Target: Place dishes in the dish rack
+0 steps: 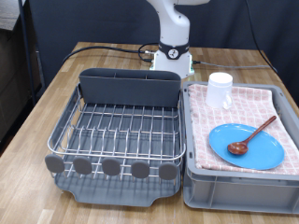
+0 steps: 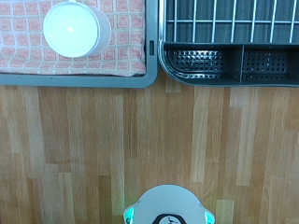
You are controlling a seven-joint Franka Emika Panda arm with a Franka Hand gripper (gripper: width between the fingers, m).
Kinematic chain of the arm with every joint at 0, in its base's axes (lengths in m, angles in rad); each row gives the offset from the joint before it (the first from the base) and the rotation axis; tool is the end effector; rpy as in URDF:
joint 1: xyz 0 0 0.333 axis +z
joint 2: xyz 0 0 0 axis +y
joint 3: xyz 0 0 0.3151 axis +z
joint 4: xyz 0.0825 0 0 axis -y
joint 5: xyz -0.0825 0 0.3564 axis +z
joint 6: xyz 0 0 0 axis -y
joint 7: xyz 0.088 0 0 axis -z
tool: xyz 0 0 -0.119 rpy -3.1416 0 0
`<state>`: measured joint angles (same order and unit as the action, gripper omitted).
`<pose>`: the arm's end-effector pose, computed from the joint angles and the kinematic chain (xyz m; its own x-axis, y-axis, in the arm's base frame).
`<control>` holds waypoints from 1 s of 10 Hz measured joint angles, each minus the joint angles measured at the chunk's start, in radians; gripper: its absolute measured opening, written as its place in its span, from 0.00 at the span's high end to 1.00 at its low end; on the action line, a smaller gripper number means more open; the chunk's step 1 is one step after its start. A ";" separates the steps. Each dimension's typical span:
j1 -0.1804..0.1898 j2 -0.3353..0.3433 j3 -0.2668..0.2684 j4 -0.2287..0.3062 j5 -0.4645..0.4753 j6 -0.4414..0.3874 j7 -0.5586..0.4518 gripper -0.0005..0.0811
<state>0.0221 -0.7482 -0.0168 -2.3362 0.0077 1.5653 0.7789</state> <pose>0.2892 0.0010 0.5754 0.7182 -0.6952 -0.0296 -0.6954 -0.7186 0.0024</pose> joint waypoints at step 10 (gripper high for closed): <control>-0.011 0.259 0.086 0.148 0.067 0.202 0.513 0.01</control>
<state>0.0113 -0.4889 0.0697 -2.1879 0.0749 1.7675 1.2914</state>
